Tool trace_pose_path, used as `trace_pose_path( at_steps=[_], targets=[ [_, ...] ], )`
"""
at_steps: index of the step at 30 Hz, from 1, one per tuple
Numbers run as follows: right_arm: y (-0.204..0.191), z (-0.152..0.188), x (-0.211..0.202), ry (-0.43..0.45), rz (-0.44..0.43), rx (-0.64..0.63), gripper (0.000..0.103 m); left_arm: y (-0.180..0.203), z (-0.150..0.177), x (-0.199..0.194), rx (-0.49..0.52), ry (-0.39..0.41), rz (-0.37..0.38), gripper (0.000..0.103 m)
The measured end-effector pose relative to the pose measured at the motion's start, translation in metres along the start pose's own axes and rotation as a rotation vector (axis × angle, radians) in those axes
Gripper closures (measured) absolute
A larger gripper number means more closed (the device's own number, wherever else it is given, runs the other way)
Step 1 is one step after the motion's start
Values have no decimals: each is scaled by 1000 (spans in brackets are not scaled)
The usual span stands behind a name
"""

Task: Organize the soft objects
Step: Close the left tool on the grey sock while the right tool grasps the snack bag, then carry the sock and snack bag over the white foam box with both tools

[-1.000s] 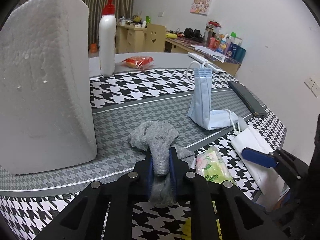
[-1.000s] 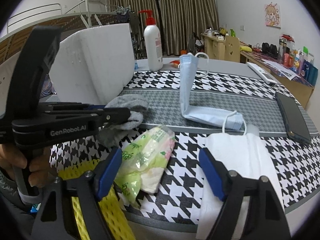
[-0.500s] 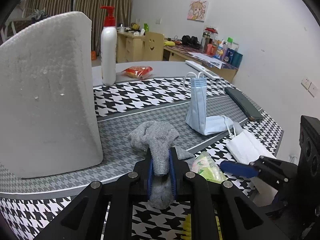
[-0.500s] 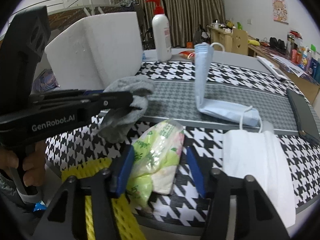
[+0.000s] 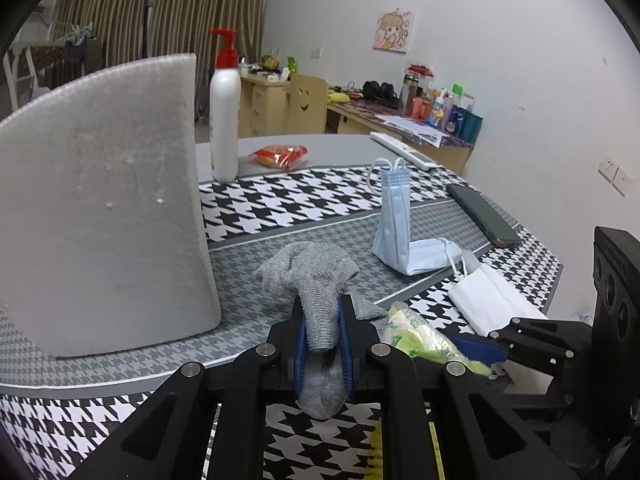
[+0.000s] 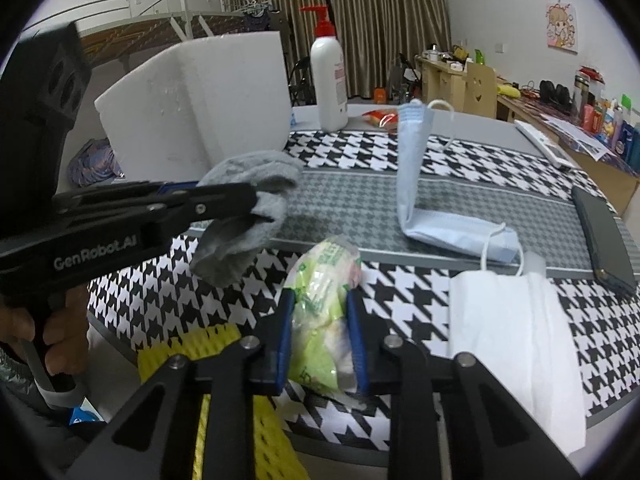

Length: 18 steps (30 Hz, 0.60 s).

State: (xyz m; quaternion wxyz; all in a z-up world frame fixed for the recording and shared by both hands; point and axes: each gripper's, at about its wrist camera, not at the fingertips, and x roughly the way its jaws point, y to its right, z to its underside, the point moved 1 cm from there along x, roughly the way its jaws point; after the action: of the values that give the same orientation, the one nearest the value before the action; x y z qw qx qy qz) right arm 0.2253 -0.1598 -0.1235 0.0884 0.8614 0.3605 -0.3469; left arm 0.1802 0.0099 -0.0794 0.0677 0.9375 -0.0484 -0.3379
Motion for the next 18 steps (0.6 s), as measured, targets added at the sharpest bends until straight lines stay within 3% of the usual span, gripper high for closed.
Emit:
trace_pose_path(
  at_steps=[18],
  targets=[
    [-8, -15, -32, 99, 39, -7, 73, 2, -3, -37, 26, 70, -24, 88]
  ],
)
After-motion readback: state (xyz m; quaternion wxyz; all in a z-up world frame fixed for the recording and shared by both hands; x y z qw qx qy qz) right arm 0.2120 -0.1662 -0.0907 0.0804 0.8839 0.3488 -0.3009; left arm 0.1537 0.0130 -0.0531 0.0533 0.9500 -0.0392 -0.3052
